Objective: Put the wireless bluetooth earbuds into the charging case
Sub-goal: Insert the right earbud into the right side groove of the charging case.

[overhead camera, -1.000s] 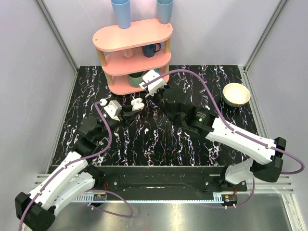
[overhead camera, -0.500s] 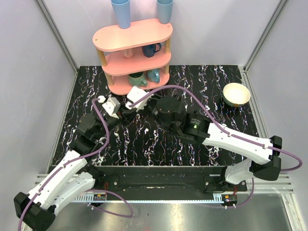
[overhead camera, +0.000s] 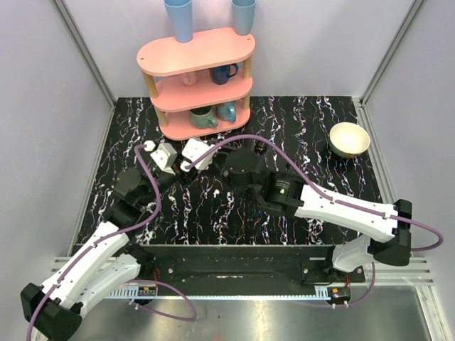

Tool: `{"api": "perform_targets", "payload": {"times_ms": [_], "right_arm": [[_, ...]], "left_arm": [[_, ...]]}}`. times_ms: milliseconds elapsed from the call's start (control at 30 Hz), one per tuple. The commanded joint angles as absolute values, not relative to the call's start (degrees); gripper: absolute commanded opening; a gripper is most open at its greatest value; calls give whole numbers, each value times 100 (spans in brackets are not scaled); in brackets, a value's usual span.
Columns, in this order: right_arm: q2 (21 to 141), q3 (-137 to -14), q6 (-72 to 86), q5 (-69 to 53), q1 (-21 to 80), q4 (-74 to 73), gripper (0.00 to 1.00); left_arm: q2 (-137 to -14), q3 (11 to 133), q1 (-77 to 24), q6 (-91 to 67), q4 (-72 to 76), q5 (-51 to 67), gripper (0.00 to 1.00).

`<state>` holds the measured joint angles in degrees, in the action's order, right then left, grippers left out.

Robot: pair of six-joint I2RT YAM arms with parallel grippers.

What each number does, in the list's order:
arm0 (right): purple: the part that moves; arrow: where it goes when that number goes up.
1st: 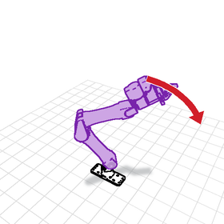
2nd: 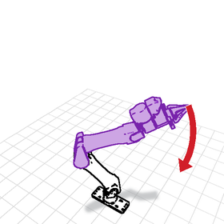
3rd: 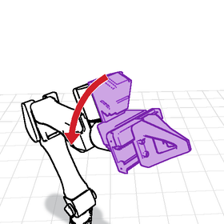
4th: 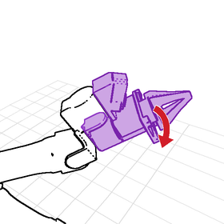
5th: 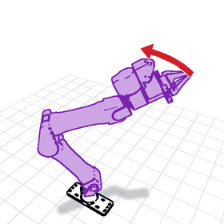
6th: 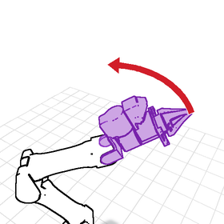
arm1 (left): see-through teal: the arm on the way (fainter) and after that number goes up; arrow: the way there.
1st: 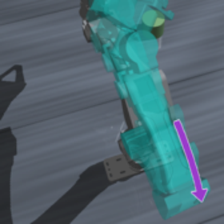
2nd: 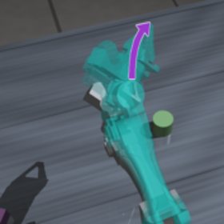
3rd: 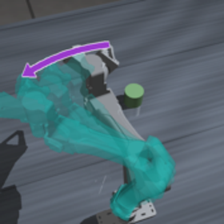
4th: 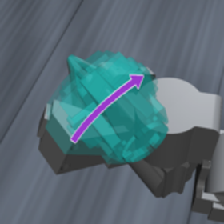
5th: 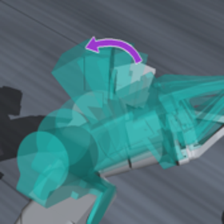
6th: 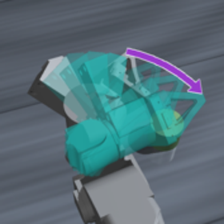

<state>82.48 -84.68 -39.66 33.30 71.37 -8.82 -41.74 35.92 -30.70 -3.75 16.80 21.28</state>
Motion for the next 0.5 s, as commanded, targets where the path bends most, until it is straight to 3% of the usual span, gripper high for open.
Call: {"api": "perform_targets", "payload": {"times_ms": [0,467], "right_arm": [[8262,-8385,-4131,3252,7198,-554,0],[8279,-8156,-4210,3278,7198,-396,0]], "left_arm": [[-4078,3744,-3076,-448,2092,2329,0],[-4087,3771,-3076,-536,2311,2443,0]]}}
